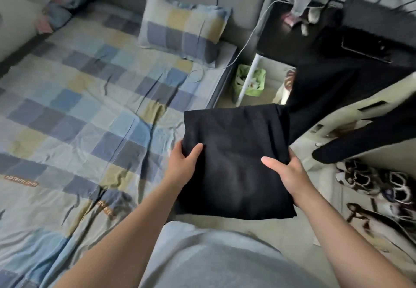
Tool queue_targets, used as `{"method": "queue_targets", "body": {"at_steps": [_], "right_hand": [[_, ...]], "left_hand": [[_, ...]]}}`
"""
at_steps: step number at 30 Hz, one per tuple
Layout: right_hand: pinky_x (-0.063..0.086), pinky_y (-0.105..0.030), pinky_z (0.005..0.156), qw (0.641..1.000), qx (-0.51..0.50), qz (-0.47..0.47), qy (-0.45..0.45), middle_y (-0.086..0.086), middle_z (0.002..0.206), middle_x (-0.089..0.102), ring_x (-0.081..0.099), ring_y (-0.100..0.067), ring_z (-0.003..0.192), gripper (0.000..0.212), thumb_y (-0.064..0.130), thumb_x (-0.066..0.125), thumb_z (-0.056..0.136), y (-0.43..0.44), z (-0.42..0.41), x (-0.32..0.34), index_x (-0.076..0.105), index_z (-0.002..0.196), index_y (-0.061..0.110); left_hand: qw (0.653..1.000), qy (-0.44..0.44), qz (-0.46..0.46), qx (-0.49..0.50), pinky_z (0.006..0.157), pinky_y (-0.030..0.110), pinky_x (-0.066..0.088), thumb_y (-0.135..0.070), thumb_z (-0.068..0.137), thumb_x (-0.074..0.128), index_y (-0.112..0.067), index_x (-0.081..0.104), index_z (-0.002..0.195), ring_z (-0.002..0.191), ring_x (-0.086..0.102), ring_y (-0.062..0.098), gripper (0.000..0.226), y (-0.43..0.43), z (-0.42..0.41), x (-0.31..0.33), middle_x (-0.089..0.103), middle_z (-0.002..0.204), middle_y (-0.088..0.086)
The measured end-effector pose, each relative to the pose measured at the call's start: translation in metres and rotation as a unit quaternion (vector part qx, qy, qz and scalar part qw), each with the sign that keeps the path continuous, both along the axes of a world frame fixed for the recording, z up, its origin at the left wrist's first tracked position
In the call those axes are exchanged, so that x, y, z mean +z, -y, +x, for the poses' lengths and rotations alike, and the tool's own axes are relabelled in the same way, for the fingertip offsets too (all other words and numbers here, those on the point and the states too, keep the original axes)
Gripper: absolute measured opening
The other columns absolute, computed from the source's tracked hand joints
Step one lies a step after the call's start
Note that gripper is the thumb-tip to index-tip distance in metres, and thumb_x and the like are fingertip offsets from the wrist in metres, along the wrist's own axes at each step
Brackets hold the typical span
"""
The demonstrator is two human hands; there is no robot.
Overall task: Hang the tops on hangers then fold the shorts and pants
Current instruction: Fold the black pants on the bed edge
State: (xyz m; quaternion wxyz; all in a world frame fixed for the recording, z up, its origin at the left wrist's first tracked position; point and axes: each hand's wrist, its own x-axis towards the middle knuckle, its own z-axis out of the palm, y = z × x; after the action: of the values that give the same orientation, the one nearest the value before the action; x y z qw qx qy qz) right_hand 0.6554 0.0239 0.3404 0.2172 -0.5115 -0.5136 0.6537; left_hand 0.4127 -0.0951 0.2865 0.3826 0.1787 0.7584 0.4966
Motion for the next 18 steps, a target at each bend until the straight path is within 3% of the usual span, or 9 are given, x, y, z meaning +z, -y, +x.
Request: {"method": "queue_targets", "body": {"at_steps": [4, 8, 12, 18], "right_hand": [[0.057, -0.034, 0.082, 0.998, -0.054, 0.036, -0.023, 0.010, 0.116, 0.073, 0.071, -0.014, 0.104, 0.049, 0.033, 0.080, 0.069, -0.029, 0.099, 0.020, 0.065, 0.114, 0.045], [0.058, -0.022, 0.070, 0.990, -0.125, 0.062, -0.026, 0.009, 0.112, 0.074, 0.072, -0.013, 0.100, 0.053, 0.035, 0.081, 0.066, -0.051, 0.191, 0.034, 0.064, 0.117, 0.040], [0.057, -0.019, 0.067, 0.974, -0.216, 0.068, -0.022, 0.009, 0.110, 0.075, 0.073, -0.011, 0.096, 0.053, 0.029, 0.079, 0.068, -0.057, 0.265, 0.038, 0.065, 0.118, 0.037], [0.056, -0.016, 0.060, 0.933, -0.355, 0.052, -0.028, 0.017, 0.102, 0.075, 0.073, -0.005, 0.086, 0.046, 0.030, 0.080, 0.066, -0.059, 0.346, 0.035, 0.067, 0.101, 0.055]], "left_hand": [[0.997, -0.027, 0.044, -0.062, 0.075, 0.011, 0.048, -0.048, 0.088, 0.070, -0.032, 0.057, 0.122, 0.092, 0.062, -0.015, 0.039, -0.062, 0.083, 0.022, 0.067, 0.107, -0.023], [0.988, -0.013, 0.073, -0.138, 0.085, 0.018, 0.050, -0.051, 0.086, 0.070, -0.036, 0.056, 0.124, 0.098, 0.064, -0.011, 0.043, -0.120, 0.163, 0.039, 0.068, 0.107, -0.028], [0.970, -0.029, 0.093, -0.223, 0.084, 0.014, 0.046, -0.050, 0.087, 0.069, -0.036, 0.055, 0.126, 0.101, 0.061, -0.013, 0.044, -0.171, 0.231, 0.058, 0.066, 0.110, -0.028], [0.930, -0.017, 0.083, -0.359, 0.098, 0.026, 0.049, -0.065, 0.077, 0.066, -0.037, 0.051, 0.134, 0.111, 0.060, -0.006, 0.065, -0.246, 0.319, 0.066, 0.064, 0.120, -0.025]]}}
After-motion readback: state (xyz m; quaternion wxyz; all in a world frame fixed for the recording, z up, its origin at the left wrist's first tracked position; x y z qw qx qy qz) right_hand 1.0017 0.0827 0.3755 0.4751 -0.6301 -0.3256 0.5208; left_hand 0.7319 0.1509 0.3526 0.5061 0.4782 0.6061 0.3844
